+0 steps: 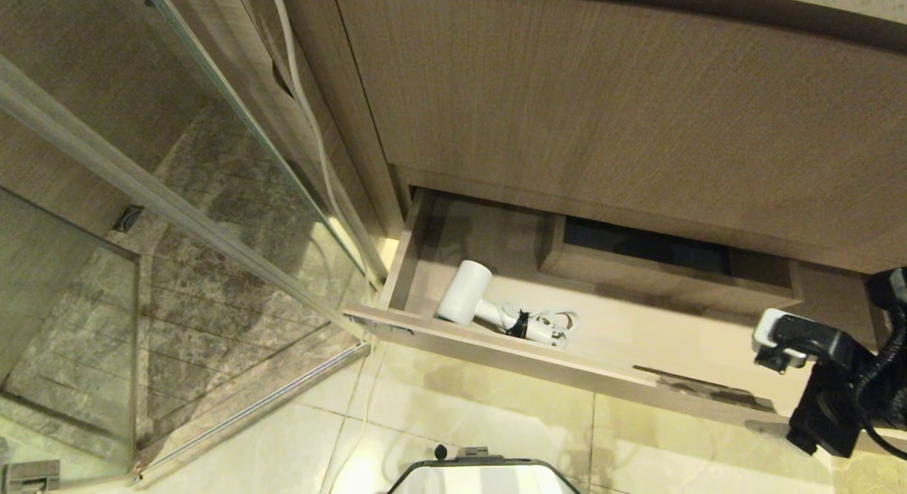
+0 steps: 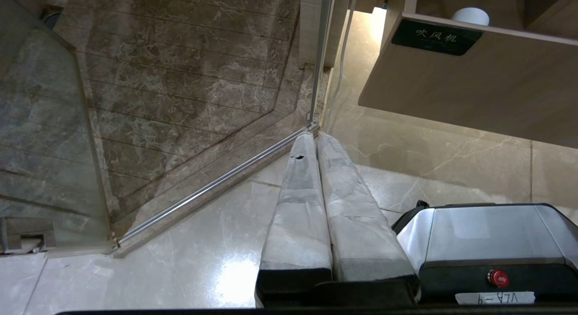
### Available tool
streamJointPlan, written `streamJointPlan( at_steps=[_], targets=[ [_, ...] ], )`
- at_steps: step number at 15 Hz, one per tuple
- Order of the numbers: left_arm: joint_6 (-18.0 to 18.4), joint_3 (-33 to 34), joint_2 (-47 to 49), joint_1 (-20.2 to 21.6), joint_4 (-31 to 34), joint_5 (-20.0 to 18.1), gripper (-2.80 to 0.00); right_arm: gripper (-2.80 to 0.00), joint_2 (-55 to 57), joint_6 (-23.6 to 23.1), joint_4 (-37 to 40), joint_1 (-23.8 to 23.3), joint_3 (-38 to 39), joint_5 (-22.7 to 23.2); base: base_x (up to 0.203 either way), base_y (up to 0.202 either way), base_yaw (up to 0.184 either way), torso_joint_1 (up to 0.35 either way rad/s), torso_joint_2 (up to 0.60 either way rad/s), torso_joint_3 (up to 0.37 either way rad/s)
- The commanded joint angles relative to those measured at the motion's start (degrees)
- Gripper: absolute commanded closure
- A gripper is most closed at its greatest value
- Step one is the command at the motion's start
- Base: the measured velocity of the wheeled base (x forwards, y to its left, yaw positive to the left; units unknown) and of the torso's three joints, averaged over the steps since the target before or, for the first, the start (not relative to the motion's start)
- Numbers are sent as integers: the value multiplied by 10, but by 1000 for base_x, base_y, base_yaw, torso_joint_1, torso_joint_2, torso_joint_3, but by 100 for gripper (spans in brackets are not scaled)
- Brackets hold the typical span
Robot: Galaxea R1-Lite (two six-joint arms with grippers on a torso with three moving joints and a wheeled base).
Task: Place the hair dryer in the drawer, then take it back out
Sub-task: Pull open the drawer
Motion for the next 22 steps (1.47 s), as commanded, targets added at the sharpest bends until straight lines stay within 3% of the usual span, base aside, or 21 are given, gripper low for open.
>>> streamJointPlan(
  at_steps=[1,5,7,8,22],
  targets=[
    [0,0,1,0,0,0,0,-280,-151,59,83,-2,21,1,0,0,0,0,0,0],
    [0,0,1,0,0,0,0,-280,-290,208,241,-7,11,-1,0,0,0,0,0,0],
    [0,0,1,0,0,0,0,-280,-321,249,280,-8,-14,-2,0,0,0,0,0,0],
    [0,0,1,0,0,0,0,0,-329,252,280,-8,-17,-3,0,0,0,0,0,0],
    [0,0,1,0,0,0,0,0,-381,250,318,-6,-52,-2,0,0,0,0,0,0]
  ],
)
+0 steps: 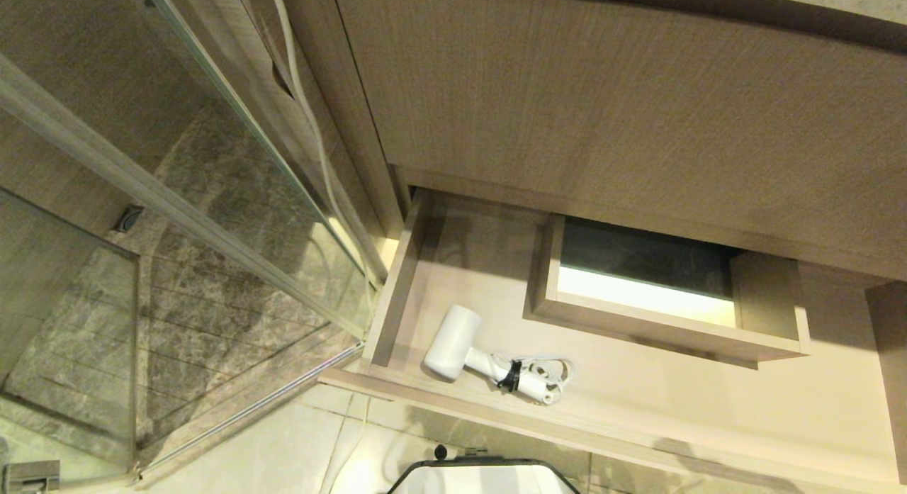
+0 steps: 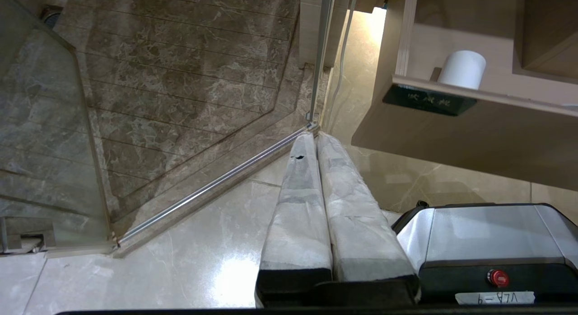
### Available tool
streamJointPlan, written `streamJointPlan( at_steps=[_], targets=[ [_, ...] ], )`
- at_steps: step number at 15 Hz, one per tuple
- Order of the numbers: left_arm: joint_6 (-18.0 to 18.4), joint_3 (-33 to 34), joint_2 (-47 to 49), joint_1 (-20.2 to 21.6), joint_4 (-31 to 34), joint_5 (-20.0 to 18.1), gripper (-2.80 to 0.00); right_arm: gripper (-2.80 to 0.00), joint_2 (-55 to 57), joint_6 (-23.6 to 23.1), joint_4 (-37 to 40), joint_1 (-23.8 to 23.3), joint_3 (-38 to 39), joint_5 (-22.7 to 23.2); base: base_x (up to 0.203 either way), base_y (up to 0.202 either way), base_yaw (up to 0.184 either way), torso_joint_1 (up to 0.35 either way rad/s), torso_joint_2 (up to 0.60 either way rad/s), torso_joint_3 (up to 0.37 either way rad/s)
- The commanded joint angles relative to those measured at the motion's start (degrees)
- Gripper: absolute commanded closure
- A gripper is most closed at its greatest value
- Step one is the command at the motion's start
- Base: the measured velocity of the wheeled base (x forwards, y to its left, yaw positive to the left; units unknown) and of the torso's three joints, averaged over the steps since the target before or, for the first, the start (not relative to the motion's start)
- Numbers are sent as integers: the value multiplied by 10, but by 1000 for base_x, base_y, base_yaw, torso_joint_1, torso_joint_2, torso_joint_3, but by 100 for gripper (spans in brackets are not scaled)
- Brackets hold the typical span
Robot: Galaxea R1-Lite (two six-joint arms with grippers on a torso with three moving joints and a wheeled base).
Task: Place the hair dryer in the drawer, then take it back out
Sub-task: Pull open the drawer, then pick up the hairdryer
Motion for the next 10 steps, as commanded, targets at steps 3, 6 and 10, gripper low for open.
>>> streamJointPlan(
  at_steps=[3,6,10],
  targets=[
    [0,0,1,0,0,0,0,0,10,-4,2,34,-14,5,0,0,0,0,0,0],
    [0,0,1,0,0,0,0,0,62,-6,0,77,-43,49,0,0,0,0,0,0],
    [0,0,1,0,0,0,0,0,175,-14,-19,138,-98,73,0,0,0,0,0,0]
  ],
)
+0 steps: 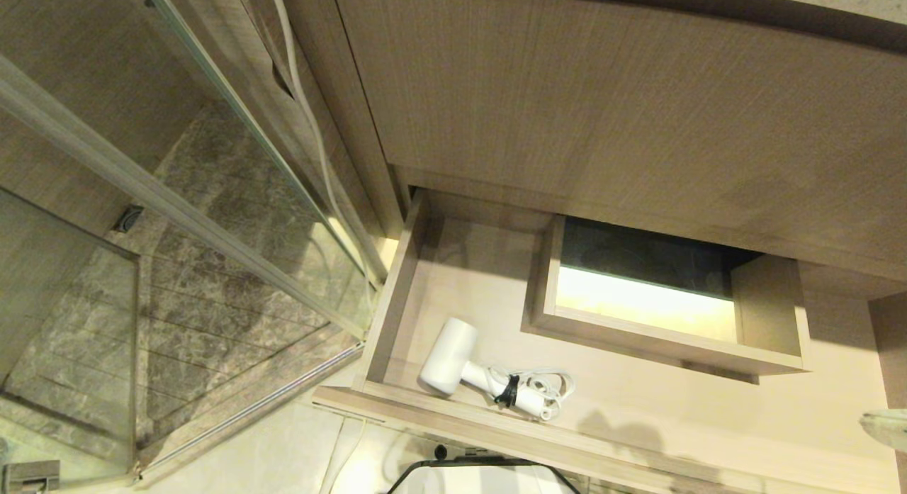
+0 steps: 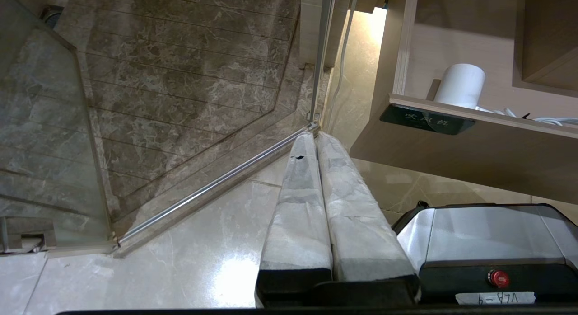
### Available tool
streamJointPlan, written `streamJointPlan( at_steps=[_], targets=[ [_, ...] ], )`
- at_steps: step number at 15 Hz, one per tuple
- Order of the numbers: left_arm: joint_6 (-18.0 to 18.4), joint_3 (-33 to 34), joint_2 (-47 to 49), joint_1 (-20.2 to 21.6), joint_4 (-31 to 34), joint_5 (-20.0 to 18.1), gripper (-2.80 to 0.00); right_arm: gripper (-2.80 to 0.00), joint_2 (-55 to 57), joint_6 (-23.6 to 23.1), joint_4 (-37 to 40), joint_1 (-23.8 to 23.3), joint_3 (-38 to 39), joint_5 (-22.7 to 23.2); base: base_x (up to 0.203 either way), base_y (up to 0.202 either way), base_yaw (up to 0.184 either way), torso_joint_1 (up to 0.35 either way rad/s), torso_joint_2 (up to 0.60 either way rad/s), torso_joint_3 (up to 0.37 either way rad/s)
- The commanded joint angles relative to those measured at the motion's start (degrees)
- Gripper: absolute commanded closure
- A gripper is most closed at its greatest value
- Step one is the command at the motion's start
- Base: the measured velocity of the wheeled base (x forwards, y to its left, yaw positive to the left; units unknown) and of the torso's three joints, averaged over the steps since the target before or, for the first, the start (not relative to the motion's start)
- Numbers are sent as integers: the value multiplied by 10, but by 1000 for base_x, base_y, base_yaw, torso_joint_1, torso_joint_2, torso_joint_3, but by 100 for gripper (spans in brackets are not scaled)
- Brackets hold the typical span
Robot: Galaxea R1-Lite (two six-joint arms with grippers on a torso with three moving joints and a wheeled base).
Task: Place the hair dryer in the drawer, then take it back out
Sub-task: Pick up the hairdryer
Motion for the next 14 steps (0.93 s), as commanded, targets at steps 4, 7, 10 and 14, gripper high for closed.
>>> streamJointPlan(
  at_steps=[4,7,10,14],
  targets=[
    [0,0,1,0,0,0,0,0,174,1,-18,60,-112,35,0,0,0,0,0,0],
    [0,0,1,0,0,0,0,0,218,-2,-14,96,-177,36,0,0,0,0,0,0],
    [0,0,1,0,0,0,0,0,198,-2,-11,98,-172,9,0,0,0,0,0,0],
    [0,0,1,0,0,0,0,0,196,-2,-15,121,-159,1,0,0,0,0,0,0]
  ],
)
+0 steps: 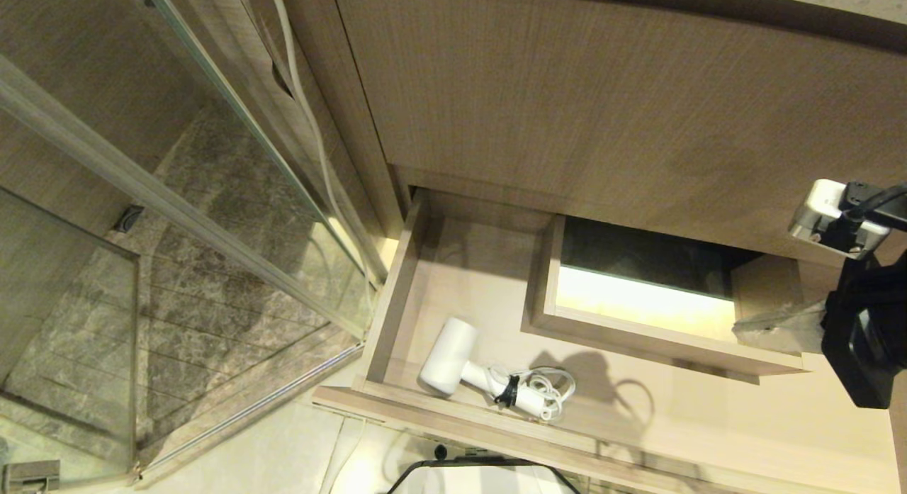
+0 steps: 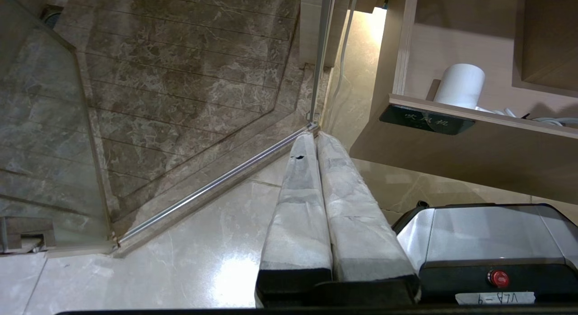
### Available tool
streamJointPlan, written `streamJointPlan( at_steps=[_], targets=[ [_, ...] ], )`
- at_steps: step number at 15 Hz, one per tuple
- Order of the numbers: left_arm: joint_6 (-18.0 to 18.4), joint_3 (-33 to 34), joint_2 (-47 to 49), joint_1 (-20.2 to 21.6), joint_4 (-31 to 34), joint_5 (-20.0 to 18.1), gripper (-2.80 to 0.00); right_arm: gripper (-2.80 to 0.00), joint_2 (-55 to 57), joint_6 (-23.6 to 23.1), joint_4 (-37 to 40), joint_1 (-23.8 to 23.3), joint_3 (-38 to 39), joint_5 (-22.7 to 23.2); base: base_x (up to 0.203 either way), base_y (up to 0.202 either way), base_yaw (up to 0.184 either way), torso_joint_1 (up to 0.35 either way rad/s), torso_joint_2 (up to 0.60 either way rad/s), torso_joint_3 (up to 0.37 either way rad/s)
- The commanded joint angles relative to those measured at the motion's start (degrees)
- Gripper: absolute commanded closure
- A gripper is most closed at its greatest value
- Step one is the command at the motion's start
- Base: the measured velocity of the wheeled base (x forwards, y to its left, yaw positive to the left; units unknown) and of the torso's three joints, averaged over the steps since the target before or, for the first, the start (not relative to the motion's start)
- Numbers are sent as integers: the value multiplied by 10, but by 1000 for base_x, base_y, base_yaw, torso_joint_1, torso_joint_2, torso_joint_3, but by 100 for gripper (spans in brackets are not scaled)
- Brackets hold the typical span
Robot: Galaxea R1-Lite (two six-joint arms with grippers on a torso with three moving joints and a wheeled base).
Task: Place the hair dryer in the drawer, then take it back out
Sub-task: Pick up the hairdryer
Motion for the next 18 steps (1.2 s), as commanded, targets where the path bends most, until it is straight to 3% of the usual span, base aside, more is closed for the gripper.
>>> streamJointPlan(
  at_steps=[1,4,6,11,12,18],
  targets=[
    [0,0,1,0,0,0,0,0,12,3,3,29,-4,1,0,0,0,0,0,0],
    [0,0,1,0,0,0,0,0,40,26,0,86,-10,4,0,0,0,0,0,0],
    [0,0,1,0,0,0,0,0,73,72,-2,145,-9,6,0,0,0,0,0,0],
    [0,0,1,0,0,0,0,0,156,116,-51,204,-52,8,0,0,0,0,0,0],
    [0,0,1,0,0,0,0,-280,171,117,-62,209,-59,7,0,0,0,0,0,0],
    [0,0,1,0,0,0,0,-280,212,51,-108,217,-59,9,0,0,0,0,0,0]
  ],
)
